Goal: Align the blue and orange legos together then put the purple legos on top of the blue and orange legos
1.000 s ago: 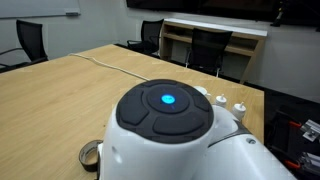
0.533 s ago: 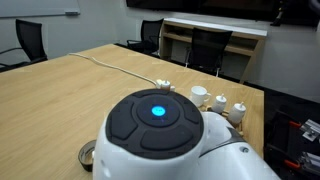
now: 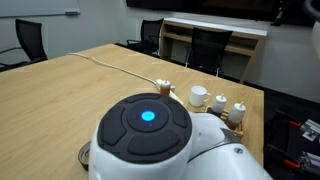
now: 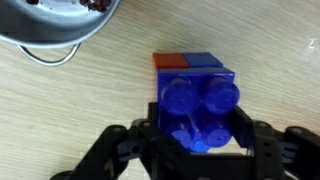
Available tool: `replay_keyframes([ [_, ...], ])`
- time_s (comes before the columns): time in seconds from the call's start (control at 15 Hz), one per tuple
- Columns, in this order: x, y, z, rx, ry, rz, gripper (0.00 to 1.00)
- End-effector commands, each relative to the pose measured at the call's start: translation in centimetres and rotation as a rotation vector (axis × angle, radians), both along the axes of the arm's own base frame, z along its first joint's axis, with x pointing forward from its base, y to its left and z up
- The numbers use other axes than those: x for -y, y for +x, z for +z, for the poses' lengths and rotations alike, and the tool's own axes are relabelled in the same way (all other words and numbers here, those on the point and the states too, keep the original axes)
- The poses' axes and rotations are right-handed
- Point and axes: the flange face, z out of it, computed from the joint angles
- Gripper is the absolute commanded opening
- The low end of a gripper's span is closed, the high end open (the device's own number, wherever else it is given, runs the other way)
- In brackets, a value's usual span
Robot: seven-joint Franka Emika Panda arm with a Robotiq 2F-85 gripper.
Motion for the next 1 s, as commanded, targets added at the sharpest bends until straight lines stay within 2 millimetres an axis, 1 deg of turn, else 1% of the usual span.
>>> replay_keyframes([
  [0.0, 0.1, 0.6, -1.5, -0.049, -0.017, 0.002, 0.44],
  [0.27, 0.2, 1.0, -2.1, -0.065, -0.029, -0.013, 0.44],
  [0.73, 1.0, 1.1, -3.8, -0.183, -0.103, -0.022, 0.44],
  [0.93, 1.1, 1.2, -4.2, -0.207, -0.13, -0.027, 0.44],
])
